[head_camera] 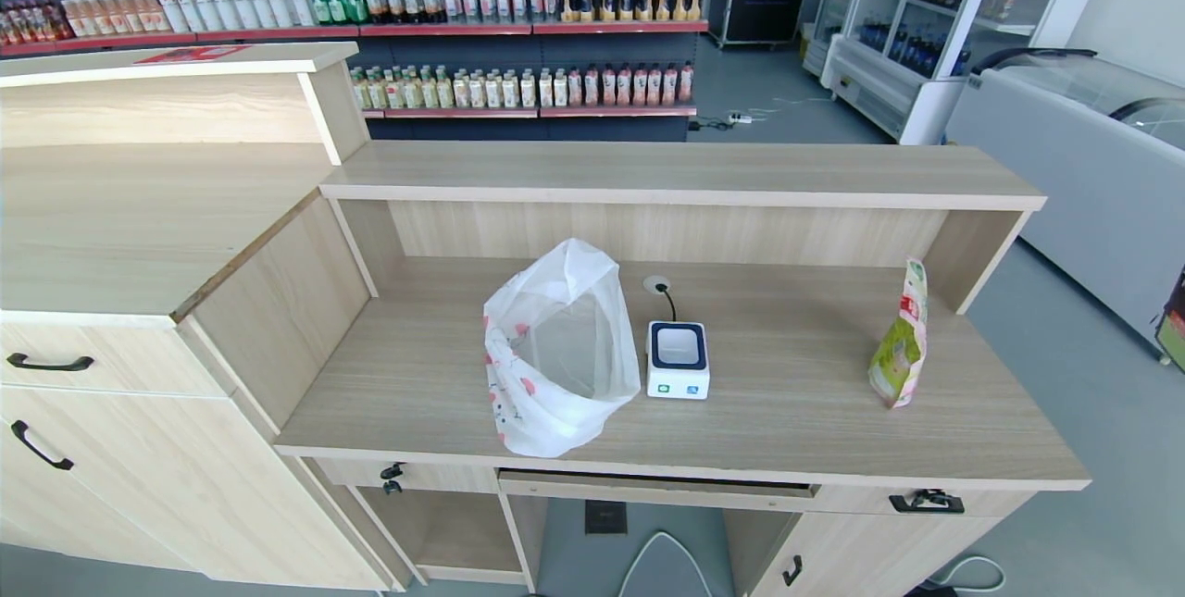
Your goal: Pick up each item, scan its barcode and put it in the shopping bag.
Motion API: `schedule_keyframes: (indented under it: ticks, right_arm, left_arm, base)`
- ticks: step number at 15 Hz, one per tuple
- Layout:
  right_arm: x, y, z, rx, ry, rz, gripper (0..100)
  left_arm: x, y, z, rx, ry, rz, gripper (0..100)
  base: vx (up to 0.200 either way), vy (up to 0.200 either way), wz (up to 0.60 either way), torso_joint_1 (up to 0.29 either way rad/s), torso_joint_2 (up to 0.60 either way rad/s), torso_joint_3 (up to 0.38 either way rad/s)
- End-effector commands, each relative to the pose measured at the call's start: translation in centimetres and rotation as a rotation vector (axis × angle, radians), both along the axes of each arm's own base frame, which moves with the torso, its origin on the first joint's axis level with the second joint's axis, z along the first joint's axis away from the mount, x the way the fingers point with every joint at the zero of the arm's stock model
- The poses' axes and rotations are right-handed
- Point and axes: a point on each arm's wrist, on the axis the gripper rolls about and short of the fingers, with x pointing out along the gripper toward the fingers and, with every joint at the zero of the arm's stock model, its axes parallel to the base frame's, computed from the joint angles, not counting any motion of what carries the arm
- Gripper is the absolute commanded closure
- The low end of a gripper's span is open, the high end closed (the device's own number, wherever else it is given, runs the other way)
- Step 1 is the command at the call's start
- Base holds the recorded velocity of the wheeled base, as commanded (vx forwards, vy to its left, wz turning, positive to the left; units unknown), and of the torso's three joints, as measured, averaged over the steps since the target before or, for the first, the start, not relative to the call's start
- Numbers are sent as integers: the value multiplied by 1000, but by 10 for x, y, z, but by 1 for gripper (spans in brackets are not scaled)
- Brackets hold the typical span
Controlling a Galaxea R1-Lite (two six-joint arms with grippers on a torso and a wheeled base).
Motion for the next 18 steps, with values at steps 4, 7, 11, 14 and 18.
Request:
schedule_keyframes:
  ticks: [4, 7, 11, 14, 18]
  right_arm:
    - [17, 11, 9, 95, 28, -9, 100]
    - [35, 26, 3, 237, 43, 103, 100]
    - [41, 30, -23, 538, 139, 314, 100]
    - [57, 21, -39, 653, 197, 267, 100]
    - [62, 12, -50, 759, 238, 294, 100]
  left_arm:
    - [0, 0, 0, 0, 1, 1, 0]
    - [0, 0, 0, 0, 1, -1, 0]
    - [0, 0, 0, 0, 1, -1, 0]
    - [0, 0, 0, 0, 1, -1, 0]
    - [0, 0, 0, 0, 1, -1, 0]
  base:
    - [0, 0, 600, -1, 2, 2]
    - [0, 0, 600, 6, 1, 1]
    - [0, 0, 0, 0, 0, 0]
    - [0, 0, 0, 0, 0, 0]
    - [0, 0, 0, 0, 0, 0]
